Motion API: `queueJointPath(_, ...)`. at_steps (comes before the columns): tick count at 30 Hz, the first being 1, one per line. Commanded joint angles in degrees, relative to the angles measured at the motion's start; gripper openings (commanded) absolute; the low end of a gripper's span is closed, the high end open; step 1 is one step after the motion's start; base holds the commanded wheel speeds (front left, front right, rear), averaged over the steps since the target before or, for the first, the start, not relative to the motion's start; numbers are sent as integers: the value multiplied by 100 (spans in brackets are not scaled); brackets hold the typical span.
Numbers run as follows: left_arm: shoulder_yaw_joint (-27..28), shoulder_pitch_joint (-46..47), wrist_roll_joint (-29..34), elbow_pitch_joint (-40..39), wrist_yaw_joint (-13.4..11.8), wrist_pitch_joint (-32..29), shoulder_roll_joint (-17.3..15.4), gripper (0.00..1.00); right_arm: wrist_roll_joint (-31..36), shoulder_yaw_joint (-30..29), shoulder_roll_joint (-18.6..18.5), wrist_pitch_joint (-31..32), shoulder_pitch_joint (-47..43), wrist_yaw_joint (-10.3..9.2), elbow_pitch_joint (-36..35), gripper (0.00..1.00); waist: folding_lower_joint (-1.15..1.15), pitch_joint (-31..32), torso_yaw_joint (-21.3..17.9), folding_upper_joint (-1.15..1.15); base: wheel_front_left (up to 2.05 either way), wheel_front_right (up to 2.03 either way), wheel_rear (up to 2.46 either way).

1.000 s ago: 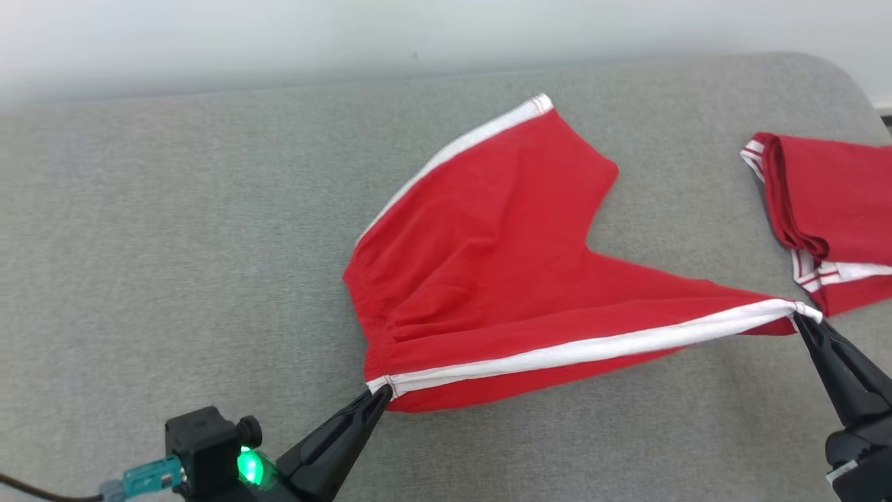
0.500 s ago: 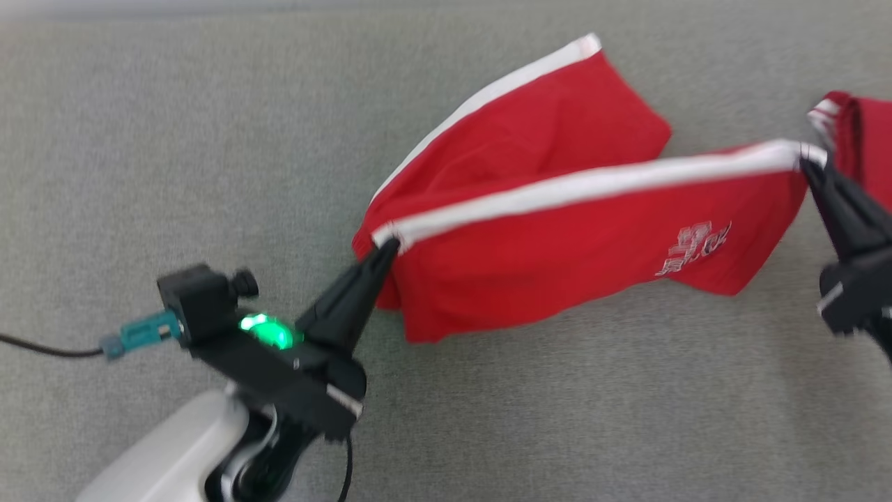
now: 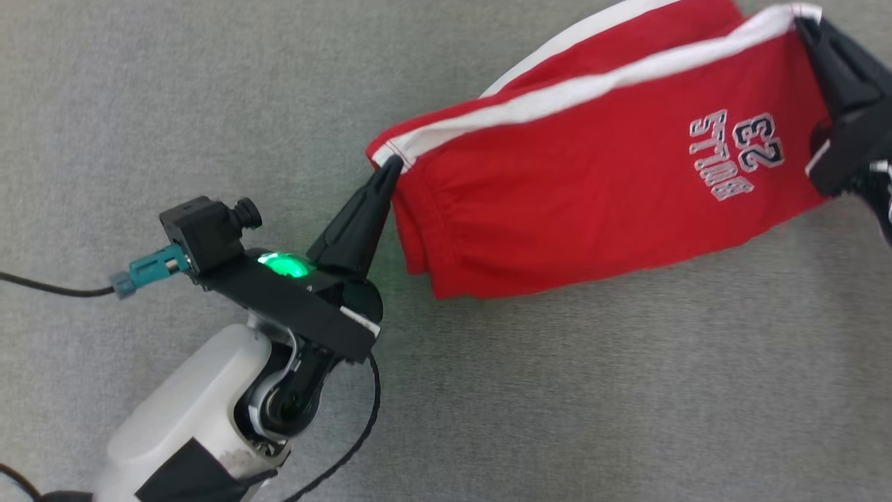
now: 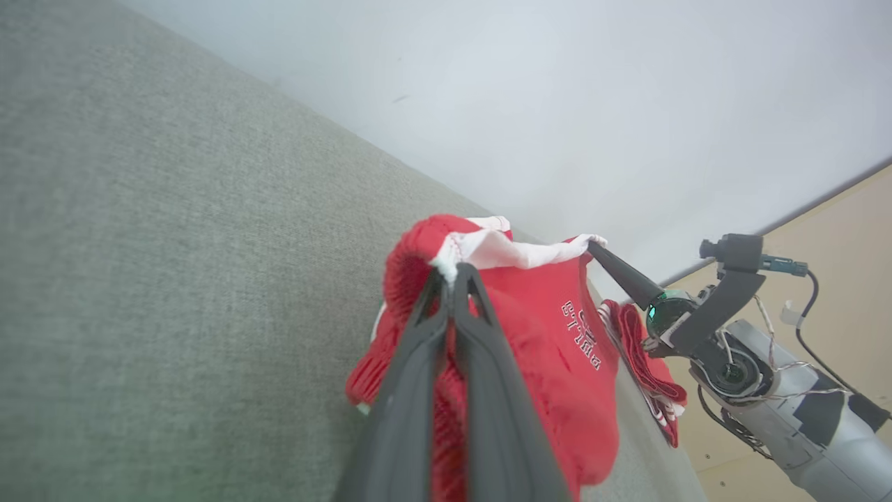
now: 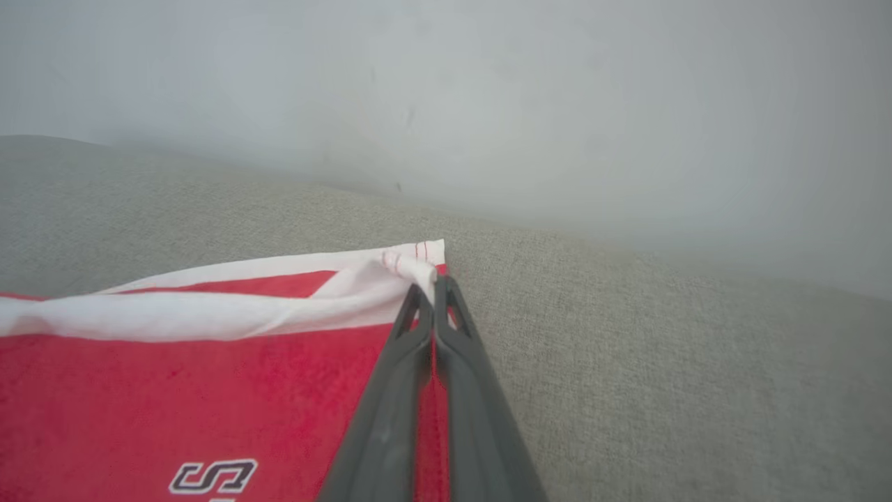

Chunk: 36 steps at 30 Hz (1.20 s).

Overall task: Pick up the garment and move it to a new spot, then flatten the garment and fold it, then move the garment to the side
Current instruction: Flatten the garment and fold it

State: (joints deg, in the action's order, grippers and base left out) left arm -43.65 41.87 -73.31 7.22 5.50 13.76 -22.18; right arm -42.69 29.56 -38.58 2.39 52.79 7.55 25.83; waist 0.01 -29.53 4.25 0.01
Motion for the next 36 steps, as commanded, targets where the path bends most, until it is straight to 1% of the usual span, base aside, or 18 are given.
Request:
queueJointPath(1,44,86,18,66,-13,40,40,0,-48,72,5,-33,135,-16,79,0,-1,-190,193,-1,0,0,0)
queueJointPath(6,172,194,143,228,12,88,165,0,-175,463,-60,-149,756,-16,485,0,-1,-290,310,-1,0,0,0)
queueJointPath(13,178,310,244,378,86,105,266,0,-373,932,-135,-261,1290,-16,943,0,-1,-384,390,-1,0,0,0)
queueJointPath(14,155,329,286,416,95,105,268,0,-394,1000,-117,-286,1328,-16,1006,3,-1,-391,393,-1,0,0,0)
queueJointPath(15,133,354,317,454,85,104,266,5,-420,1063,-101,-306,1377,-16,1066,11,-1,-400,393,-1,0,0,0)
queueJointPath(16,122,377,358,493,80,106,263,11,-439,1131,-87,-332,1426,-16,1115,14,-1,-409,392,-1,0,0,0)
queueJointPath(17,115,381,380,540,62,106,271,21,-468,1193,-73,-368,1459,-16,1167,24,-1,-411,391,-1,0,0,0)
queueJointPath(18,101,390,425,579,48,107,270,25,-496,1240,-53,-438,1489,-16,1204,30,-1,-409,385,-1,0,0,0)
queueJointPath(19,98,398,454,613,54,110,275,29,-526,1274,-31,-527,1515,-16,1251,30,-1,-404,379,-1,0,0,0)
queueJointPath(20,91,405,478,642,59,107,278,34,-562,1300,-7,-626,1528,-16,1302,38,-1,-396,372,-1,0,0,0)
queueJointPath(21,78,409,508,672,59,109,278,40,-587,1330,17,-741,1534,-16,1343,49,-1,-384,364,-1,0,0,0)
queueJointPath(22,78,405,528,701,39,112,280,60,-590,1356,31,-877,1542,-16,1389,100,-1,-370,355,-1,0,0,0)
queueJointPath(23,69,392,550,736,6,115,283,86,-597,1390,41,-1016,1536,-16,1432,100,-1,-352,346,-1,0,0,0)
queueJointPath(24,87,377,682,797,-83,118,263,100,-603,1464,34,-1288,1499,-16,1490,100,-1,-299,323,-1,0,0,0)
queueJointPath(26,158,321,836,812,-175,126,259,100,-515,1471,-6,-1543,1460,-16,1542,100,-1,-241,298,-1,0,0,0)
queueJointPath(29,376,177,1088,782,-404,140,224,100,-477,1390,29,-1725,1221,-16,1542,100,-1,-106,245,-1,0,0,0)
queueJointPath(32,683,-61,1751,532,-666,144,172,100,-487,1184,88,-1760,895,-16,1370,100,-1,44,179,-1,0,0,0)
queueJointPath(36,1029,-657,2733,44,-1036,139,249,100,-456,590,174,-1760,164,-16,1005,100,-1,294,127,-1,0,0,0)
